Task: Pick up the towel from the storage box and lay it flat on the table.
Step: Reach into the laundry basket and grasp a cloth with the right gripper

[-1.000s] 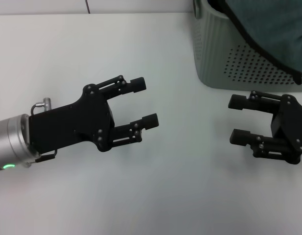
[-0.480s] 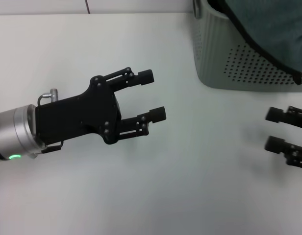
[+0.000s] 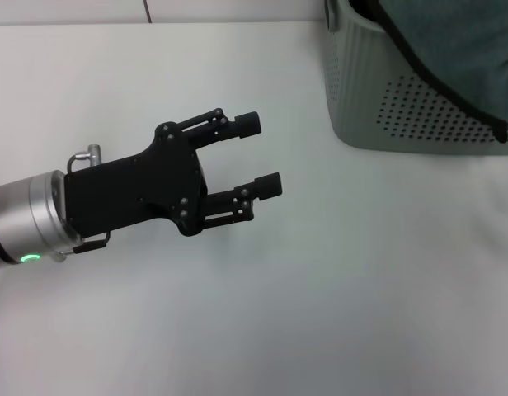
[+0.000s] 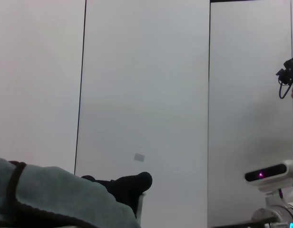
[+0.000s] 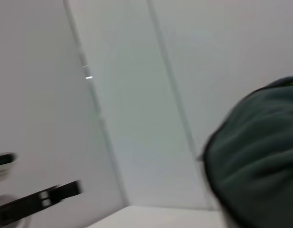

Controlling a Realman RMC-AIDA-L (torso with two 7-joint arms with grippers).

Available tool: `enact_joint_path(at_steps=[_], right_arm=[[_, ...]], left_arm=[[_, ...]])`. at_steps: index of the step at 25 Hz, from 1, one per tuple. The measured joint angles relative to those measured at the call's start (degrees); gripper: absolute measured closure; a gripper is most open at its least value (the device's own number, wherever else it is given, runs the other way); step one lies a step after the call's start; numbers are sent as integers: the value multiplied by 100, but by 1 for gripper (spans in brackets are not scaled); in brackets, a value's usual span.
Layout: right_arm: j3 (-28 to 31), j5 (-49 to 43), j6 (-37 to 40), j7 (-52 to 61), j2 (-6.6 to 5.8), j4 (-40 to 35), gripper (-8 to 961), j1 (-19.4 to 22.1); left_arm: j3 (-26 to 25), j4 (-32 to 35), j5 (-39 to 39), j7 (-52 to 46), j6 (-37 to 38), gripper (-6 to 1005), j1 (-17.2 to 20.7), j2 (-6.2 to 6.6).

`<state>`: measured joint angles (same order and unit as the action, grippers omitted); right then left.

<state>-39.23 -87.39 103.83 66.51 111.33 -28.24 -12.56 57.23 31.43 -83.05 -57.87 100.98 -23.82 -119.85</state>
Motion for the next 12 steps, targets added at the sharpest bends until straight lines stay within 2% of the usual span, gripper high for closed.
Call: enact_joint_path(at_steps=[6, 12], right_arm=[[127, 23, -416, -19, 4, -39, 292, -52], [130, 19, -966, -22, -6, -48, 312, -332]], left_arm=[[-1, -111, 0, 13, -6, 257, -96, -3], [-5, -190, 0, 39, -20, 258, -158, -3]])
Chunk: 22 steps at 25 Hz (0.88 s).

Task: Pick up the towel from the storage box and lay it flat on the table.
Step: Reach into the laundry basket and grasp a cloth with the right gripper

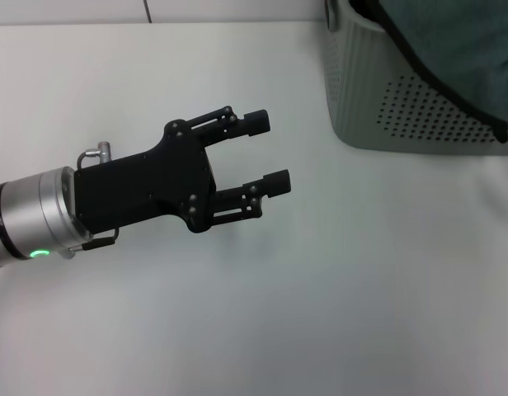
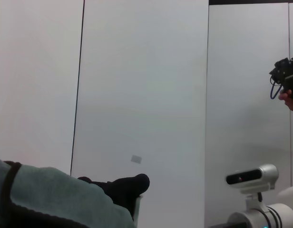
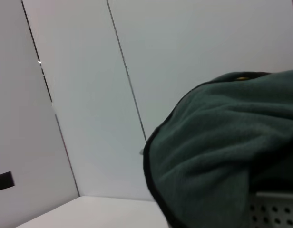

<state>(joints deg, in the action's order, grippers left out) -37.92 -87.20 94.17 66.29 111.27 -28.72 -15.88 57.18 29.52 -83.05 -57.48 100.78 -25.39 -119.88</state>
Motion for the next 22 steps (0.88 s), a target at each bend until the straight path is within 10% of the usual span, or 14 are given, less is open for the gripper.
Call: enact_joint_path(at_steps=[22], right_arm=[[-140, -398, -686, -44, 89, 63, 386, -839]], left_arm=[[-5, -70, 143, 35, -13, 258, 52, -9]])
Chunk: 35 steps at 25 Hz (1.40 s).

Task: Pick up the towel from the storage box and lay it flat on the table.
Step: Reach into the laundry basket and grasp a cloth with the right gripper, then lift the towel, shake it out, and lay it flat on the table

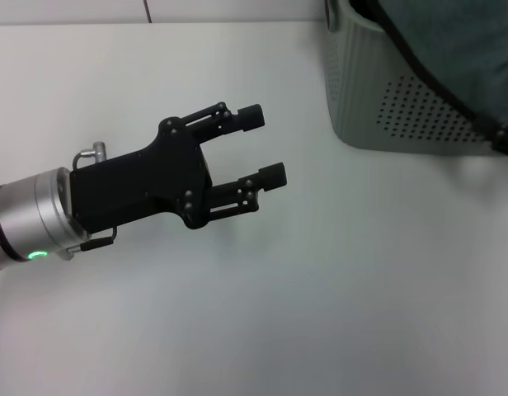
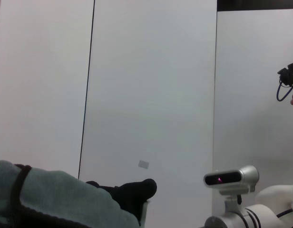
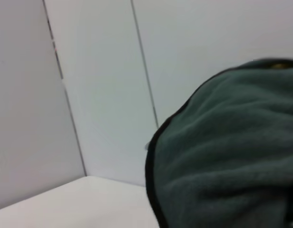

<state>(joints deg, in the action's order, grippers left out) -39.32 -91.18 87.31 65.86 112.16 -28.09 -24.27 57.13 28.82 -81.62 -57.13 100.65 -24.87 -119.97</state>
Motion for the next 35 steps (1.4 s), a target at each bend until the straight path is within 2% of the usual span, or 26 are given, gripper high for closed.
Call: enact_joint_path(at_steps=[7, 18, 23, 29, 30, 35], right_arm=[[-147, -77, -138, 6, 56, 53, 409, -94], [-101, -26, 74, -91, 153, 4, 446, 2], [-75, 147, 474, -468, 180, -11, 680, 114], [-95, 364, 1206, -766, 216, -42, 871, 149], [-107, 375, 1258, -775, 222, -57, 927, 119], [-136, 378, 1291, -780, 253, -73, 927, 44]], left_arm=[[0, 0, 7, 60, -2, 258, 0, 0], [0, 0, 15, 63, -3, 258, 0, 0], [0, 1, 32, 62, -3, 258, 1, 0], [0, 1, 37, 63, -2, 257, 14, 1], [1, 1, 37, 63, -2, 257, 16, 0], [1, 1, 37, 63, -1, 257, 18, 1]])
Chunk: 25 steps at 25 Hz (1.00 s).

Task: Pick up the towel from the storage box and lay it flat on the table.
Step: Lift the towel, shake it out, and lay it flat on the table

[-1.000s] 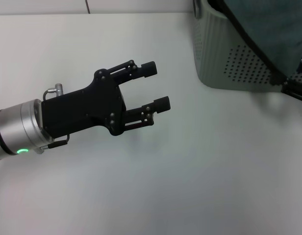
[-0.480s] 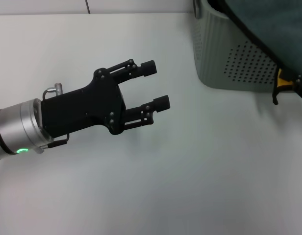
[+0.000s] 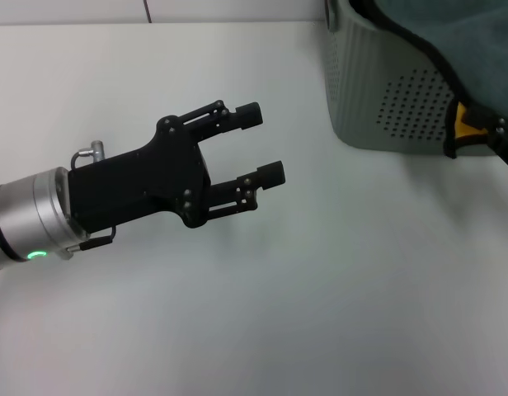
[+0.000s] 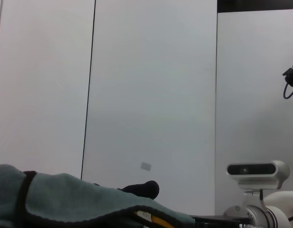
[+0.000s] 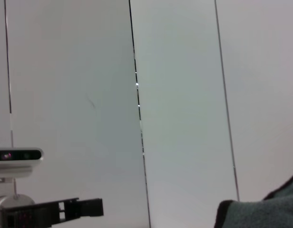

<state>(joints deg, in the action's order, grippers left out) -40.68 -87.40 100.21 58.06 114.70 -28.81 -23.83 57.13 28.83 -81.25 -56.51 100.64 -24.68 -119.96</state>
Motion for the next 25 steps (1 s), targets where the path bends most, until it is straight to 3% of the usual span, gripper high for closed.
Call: enact_joint_path(at_steps=[12, 18, 25], right_arm=[[-165, -53, 558, 71, -2, 39, 927, -398], [-967, -26, 964, 493, -1, 9, 926, -992], [-1029, -21, 2056, 1086, -8, -131, 926, -1596]], left_arm=[[-1, -12, 112, 125, 17, 257, 148, 0], [-1, -20, 186, 235, 85, 257, 225, 0], [-1, -28, 336, 404, 206, 257, 395, 0]])
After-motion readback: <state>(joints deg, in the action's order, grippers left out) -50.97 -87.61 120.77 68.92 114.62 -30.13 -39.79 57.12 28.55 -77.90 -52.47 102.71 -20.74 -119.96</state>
